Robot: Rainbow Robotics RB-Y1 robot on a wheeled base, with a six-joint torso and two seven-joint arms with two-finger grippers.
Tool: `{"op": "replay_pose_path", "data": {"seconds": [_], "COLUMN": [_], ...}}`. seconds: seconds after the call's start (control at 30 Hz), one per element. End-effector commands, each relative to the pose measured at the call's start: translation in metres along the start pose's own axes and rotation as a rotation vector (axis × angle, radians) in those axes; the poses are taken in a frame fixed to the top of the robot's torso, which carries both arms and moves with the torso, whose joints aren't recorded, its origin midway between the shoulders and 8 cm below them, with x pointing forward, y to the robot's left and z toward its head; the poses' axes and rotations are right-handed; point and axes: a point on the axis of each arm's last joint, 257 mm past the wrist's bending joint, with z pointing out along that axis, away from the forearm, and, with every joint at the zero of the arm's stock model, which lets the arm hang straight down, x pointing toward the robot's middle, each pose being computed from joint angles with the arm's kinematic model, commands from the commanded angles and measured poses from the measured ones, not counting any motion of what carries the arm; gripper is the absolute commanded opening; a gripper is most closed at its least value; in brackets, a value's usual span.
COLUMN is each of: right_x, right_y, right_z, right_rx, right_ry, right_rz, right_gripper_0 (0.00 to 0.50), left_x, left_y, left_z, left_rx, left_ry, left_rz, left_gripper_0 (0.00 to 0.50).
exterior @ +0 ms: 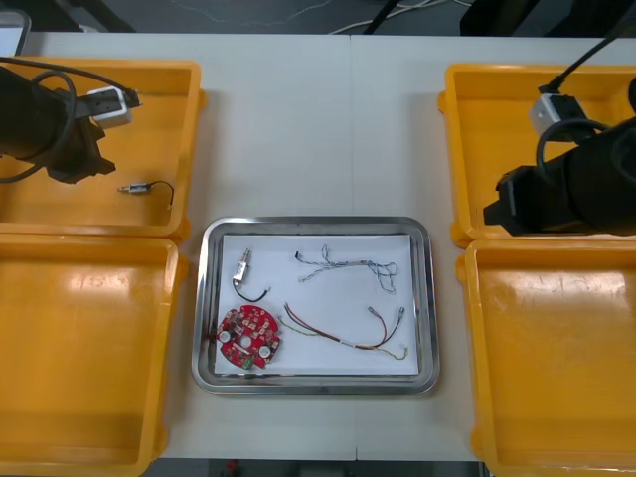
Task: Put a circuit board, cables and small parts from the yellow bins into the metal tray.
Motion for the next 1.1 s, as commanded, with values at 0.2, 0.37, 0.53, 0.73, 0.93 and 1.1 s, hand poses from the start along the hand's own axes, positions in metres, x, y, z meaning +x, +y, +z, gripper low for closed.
{"op": "replay_pose_path", "data": {"seconds": [0.2,0.37,0.53,0.73,0.93,1.1], "right_x": [0.018,0.034,0.046,0.052,0.059,0.062], "right_y": [-0.086,-0.118,-0.135,-0.143,-0.145,-0.144], "right_z": [-0.028,-0.036,-0.036,-0.036,-0.034,-0.034], "right_rx": [0.164,0.206,0.218,0.224,0.223,0.215], "right_ry": [-0.012,0.001,0.027,0.04,0.059,0.075], "right_rz": [0.127,0.199,0.244,0.269,0.265,0.208], "right_gripper_0": [0.5,0.5,0.5,0.5,0.5,0.5], "left_x": [-0.007,-0.004,-0.001,-0.001,-0.001,-0.004], "left_y": [0.031,0.024,0.018,0.012,0.009,0.004], "left_z": [-0.011,-0.005,0.001,0.017,0.026,0.032], "left_rx": [-0.078,-0.064,-0.055,-0.046,-0.045,-0.035], "left_ry": [0.044,0.066,0.072,0.062,0.063,0.059], "left_rz": [0.104,0.124,0.123,0.097,0.087,0.084], "left_gripper_0": [0.5,0.5,0.5,0.5,0.5,0.5]}}
